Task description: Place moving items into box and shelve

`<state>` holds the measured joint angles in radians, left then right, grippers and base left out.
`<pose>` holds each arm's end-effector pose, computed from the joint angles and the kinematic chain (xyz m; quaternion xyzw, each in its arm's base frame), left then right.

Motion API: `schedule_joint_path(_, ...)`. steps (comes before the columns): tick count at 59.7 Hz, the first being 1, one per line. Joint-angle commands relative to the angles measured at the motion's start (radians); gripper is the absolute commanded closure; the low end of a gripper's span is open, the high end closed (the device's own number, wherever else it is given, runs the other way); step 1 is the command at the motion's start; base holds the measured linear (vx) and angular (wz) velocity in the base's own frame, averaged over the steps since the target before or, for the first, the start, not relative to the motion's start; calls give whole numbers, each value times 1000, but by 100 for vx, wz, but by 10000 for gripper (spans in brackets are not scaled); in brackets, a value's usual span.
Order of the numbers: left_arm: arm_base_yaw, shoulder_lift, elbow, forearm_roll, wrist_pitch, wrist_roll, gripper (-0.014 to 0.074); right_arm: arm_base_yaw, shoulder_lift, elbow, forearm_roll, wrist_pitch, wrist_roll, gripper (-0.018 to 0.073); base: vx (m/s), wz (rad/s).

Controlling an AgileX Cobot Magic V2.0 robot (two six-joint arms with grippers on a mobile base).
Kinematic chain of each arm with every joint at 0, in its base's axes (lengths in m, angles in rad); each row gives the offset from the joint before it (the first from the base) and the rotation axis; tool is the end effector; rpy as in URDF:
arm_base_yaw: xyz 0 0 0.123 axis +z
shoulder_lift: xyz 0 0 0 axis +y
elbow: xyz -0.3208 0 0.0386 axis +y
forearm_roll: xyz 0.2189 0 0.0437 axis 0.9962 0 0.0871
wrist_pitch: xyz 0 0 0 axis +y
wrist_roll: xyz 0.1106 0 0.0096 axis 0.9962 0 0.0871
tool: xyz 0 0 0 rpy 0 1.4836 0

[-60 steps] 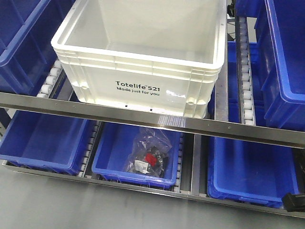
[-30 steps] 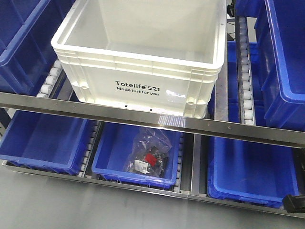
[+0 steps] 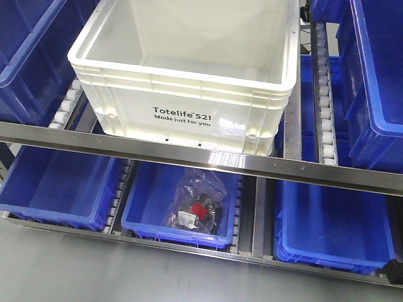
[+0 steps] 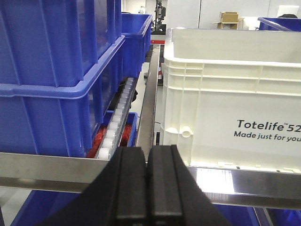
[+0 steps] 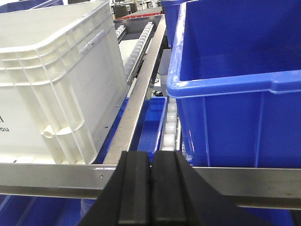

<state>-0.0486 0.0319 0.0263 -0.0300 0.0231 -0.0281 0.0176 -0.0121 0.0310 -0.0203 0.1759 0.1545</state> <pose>0.0127 -0.0007 0.2033 -0.0031 0.7050 -0.0381 0.7082 0.0088 -0.0002 0.1853 0.0447 0.7428 0.0494 0.6662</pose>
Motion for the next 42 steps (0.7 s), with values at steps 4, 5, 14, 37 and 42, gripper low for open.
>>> schedule_joint_path(4, 2, 10, -14, 0, -83, -1, 597, -5, -9, 5, -6, -76, -7, 564, 0, 0)
schedule_joint_path(5, 2, 10, -14, 0, -83, -1, 597, -7, -9, 5, -7, -76, -7, 564, 0, 0)
schedule_joint_path(14, 2, 10, -14, 0, -83, -1, 597, -7, -7, 5, -7, -76, -7, 564, 0, 0)
schedule_joint_path(37, 2, 10, -14, 0, -83, -1, 597, -7, -7, 5, -7, -75, -7, 564, 0, 0)
schedule_joint_path(42, 2, 10, -14, 0, -83, -1, 597, -7, -7, 5, -7, -75, -7, 564, 0, 0)
